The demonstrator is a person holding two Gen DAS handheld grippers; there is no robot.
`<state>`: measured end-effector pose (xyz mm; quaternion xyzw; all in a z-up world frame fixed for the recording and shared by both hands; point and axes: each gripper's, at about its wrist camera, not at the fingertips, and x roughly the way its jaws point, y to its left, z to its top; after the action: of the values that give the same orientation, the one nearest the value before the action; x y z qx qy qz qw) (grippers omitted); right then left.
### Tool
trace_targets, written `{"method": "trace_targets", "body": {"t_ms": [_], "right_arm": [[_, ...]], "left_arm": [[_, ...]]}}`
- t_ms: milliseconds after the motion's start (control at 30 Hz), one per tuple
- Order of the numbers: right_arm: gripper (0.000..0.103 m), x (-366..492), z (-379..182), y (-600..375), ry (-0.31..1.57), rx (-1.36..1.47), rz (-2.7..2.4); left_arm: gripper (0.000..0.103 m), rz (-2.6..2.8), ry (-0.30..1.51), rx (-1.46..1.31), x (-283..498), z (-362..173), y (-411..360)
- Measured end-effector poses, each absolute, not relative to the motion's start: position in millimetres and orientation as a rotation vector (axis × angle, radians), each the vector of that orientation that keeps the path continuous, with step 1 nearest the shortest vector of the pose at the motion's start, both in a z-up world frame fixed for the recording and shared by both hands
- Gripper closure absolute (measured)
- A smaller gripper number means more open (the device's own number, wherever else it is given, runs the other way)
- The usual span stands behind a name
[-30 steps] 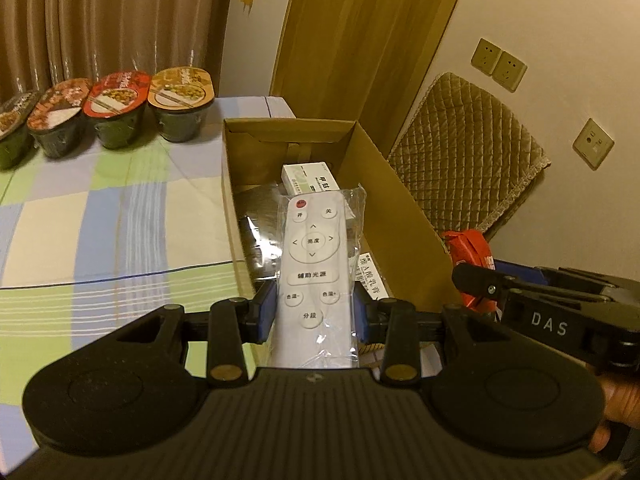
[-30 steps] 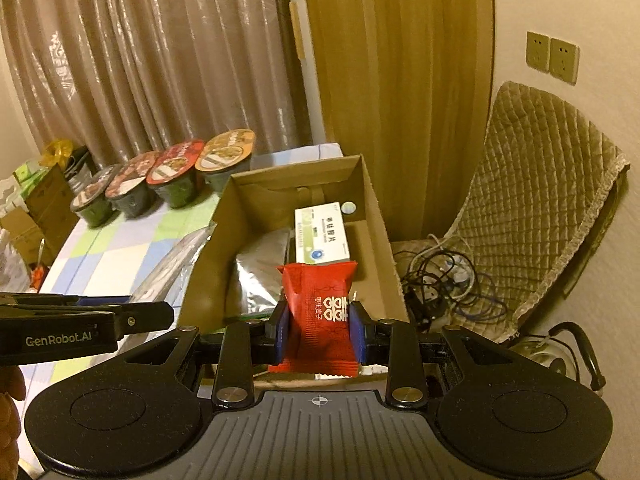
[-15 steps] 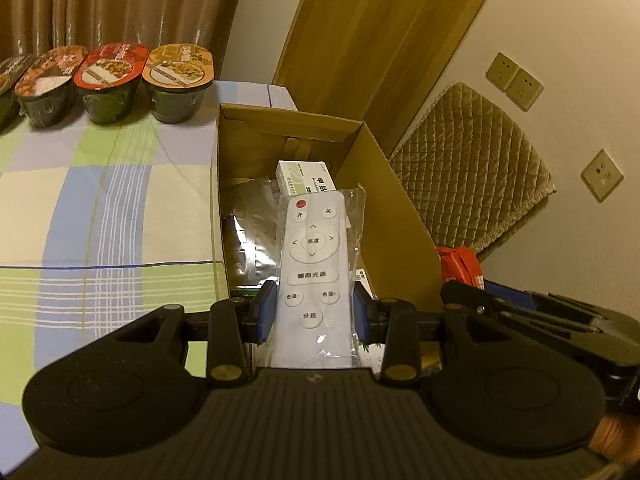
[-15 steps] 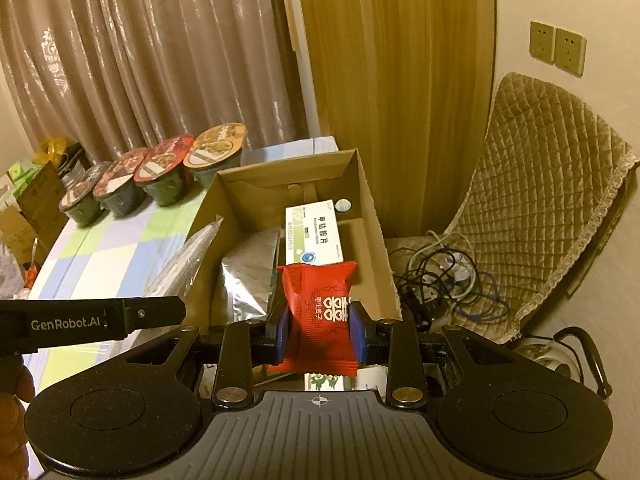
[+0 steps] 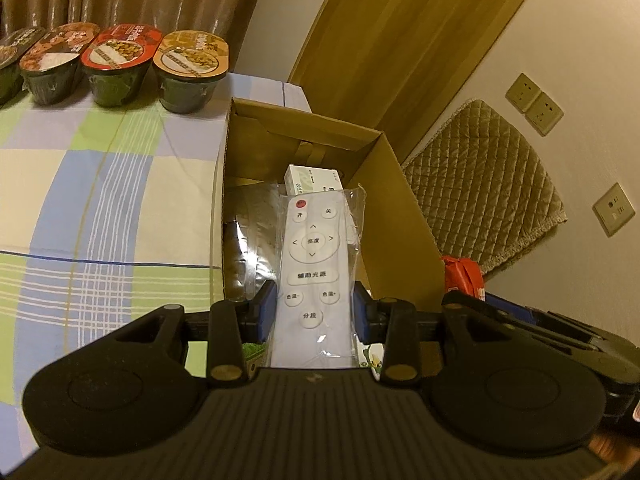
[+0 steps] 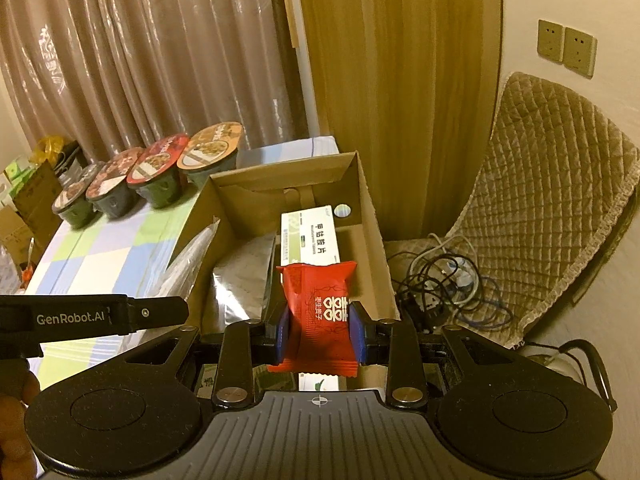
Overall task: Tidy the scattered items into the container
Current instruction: 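Carry the remote and red candy over the cardboard box with both tools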
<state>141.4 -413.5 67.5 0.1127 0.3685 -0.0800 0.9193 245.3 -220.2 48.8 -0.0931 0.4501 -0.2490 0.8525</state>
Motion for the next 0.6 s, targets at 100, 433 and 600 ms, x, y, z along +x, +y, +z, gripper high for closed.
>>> {"method": "trace_targets", "body": {"t_ms": [100,433,600], "right_arm": [[0.069,149,66,-414,0.758,0.229,-0.161],[0.069,162,60,-413,0.764,0.226,-0.152],[0.069,165,58,-413,0.767,0.224,-0.152]], "left_arm": [[0.07,-0.518,0.949,-0.203,248,46,-221],[0.07,-0.503,0.96,-0.239,258,39,-223],[0.07,-0.496,0.955,-0.246,262,37,-223]]}}
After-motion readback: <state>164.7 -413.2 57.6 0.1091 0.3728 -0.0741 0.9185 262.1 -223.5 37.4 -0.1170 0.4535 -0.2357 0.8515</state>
